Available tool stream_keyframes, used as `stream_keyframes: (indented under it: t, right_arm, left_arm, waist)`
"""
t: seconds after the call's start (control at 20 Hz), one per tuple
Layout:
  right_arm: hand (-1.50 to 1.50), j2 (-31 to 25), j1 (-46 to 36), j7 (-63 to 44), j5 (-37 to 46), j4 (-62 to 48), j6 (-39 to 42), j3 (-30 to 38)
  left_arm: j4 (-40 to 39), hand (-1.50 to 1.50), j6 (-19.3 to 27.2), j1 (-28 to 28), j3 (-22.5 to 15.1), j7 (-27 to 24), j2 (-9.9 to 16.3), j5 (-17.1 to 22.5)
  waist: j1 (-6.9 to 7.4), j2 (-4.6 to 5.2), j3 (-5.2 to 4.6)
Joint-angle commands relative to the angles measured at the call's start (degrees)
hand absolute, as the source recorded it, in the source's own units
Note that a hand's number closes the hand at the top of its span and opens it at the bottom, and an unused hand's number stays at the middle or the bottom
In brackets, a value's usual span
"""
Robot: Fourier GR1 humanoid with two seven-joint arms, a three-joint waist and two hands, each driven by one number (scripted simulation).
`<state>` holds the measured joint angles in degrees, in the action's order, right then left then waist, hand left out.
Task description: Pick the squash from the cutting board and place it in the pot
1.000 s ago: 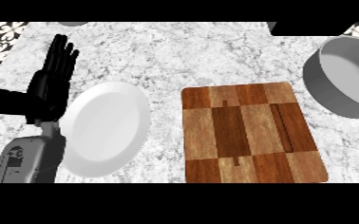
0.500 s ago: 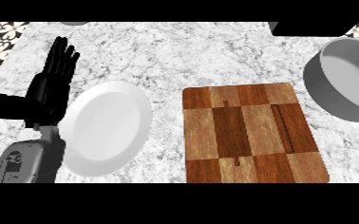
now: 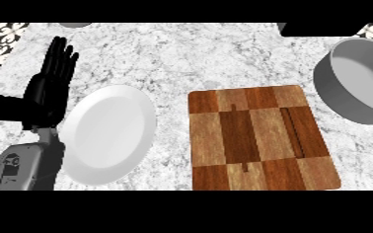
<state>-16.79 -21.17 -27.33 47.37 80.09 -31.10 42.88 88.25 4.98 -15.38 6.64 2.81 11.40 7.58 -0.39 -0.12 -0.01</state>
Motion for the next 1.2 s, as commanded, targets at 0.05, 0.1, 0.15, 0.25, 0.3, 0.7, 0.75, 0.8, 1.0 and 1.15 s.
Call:
stream_keyframes:
  t: [0.05,0.1,0.15,0.25,0.3,0.7,0.75,0.8,1.0,1.15]
  right_arm:
    - [-1.5,1.62,6.35,2.37,-7.54,10.31,-2.23,2.66]
    - [-1.5,3.46,8.86,5.71,-9.65,10.05,-4.48,2.99]
    - [-1.5,2.68,9.23,4.78,-10.15,11.89,-4.31,3.54]
    - [-1.5,2.58,11.92,8.18,-14.96,13.62,-4.3,4.61]
    - [-1.5,5.19,16.45,7.98,-16.64,18.99,-3.19,5.77]
    - [-1.5,3.43,26.31,12.31,-29.62,24.59,0.66,13.18]
    - [-1.5,8.09,30.26,17.05,-33.38,26.99,0.74,14.13]
    - [-1.5,10.34,32.17,16.38,-33.51,29.31,1.95,13.63]
    - [-1.5,8.68,36.21,23.03,-42.5,25.06,6.01,19.11]
    - [-1.5,7.49,39.25,20.7,-46.22,27.68,9.23,22.67]
  left_arm:
    - [-1.01,0.0,0.4,-0.92,0.53,-0.24,-0.22,-0.2]
    - [0.16,0.0,1.41,-2.46,0.12,1.73,-0.37,-0.6]
    - [-0.66,0.0,-0.72,1.8,-0.07,-3.28,-0.95,-0.41]
    - [-1.26,0.0,-0.13,-1.86,1.41,0.58,0.84,-0.06]
    - [0.88,0.0,-0.09,1.11,0.71,1.35,0.28,-0.03]
    - [-1.45,0.0,0.25,-1.34,0.71,-0.27,-0.99,-0.59]
    - [0.47,0.0,-0.12,0.16,0.61,0.79,-0.35,-0.58]
    - [-3.58,0.0,-1.36,-0.48,2.0,-3.61,0.12,-0.34]
    - [-2.3,0.0,-0.03,-3.12,1.91,0.44,0.25,-0.59]
    - [-0.93,0.0,-1.46,-1.26,2.98,0.91,1.13,0.82]
  waist:
    - [-0.38,-0.04,0.01]
    - [-0.27,-0.01,0.04]
    - [-0.11,0.0,0.01]
    - [-0.24,0.02,0.03]
    - [-0.48,-0.14,0.02]
    - [-0.21,0.03,0.02]
    - [-0.39,-0.07,0.04]
    - [-0.46,0.01,0.01]
    - [-0.45,0.01,0.03]
    - [-0.25,-0.01,0.01]
